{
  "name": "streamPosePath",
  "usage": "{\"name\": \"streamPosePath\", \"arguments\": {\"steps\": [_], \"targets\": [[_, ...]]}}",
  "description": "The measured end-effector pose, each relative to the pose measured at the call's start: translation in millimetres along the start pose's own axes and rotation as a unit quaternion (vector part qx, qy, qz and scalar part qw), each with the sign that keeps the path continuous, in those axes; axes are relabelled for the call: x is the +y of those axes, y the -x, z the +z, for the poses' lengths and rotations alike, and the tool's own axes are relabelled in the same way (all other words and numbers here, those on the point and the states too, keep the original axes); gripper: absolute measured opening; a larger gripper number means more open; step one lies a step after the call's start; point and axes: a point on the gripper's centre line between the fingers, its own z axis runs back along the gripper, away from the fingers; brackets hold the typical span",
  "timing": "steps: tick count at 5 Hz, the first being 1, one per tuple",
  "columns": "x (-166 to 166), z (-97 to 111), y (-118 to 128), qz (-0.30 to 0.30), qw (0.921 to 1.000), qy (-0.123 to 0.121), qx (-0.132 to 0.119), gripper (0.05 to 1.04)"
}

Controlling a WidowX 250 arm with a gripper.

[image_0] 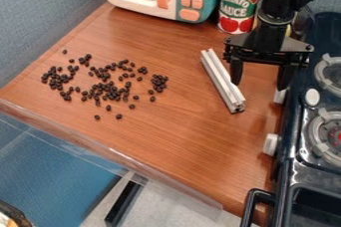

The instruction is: Sweep into pile

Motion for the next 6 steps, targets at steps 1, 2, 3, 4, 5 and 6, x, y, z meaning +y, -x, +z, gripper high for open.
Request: {"name": "streamPosePath", "arguments": {"steps": [1,2,3,4,5,6], "targets": [[1.6,-14.2,5.6,0.000,0.9998,-0.009,0.018,1.000],[4.3,-14.9,5.7,0.008,0.9997,-0.010,0.023,1.000],[15.2,-12.9,-2.2,0.032,0.9991,-0.018,0.022,1.000],[15.3,-12.7,-3.5,0.038,0.9990,-0.014,0.021,1.000],[19.6,-12.9,-6.7,0.064,0.9977,-0.019,0.015,1.000],[25.2,-13.5,-9.5,0.098,0.9948,-0.024,0.012,1.000]]}}
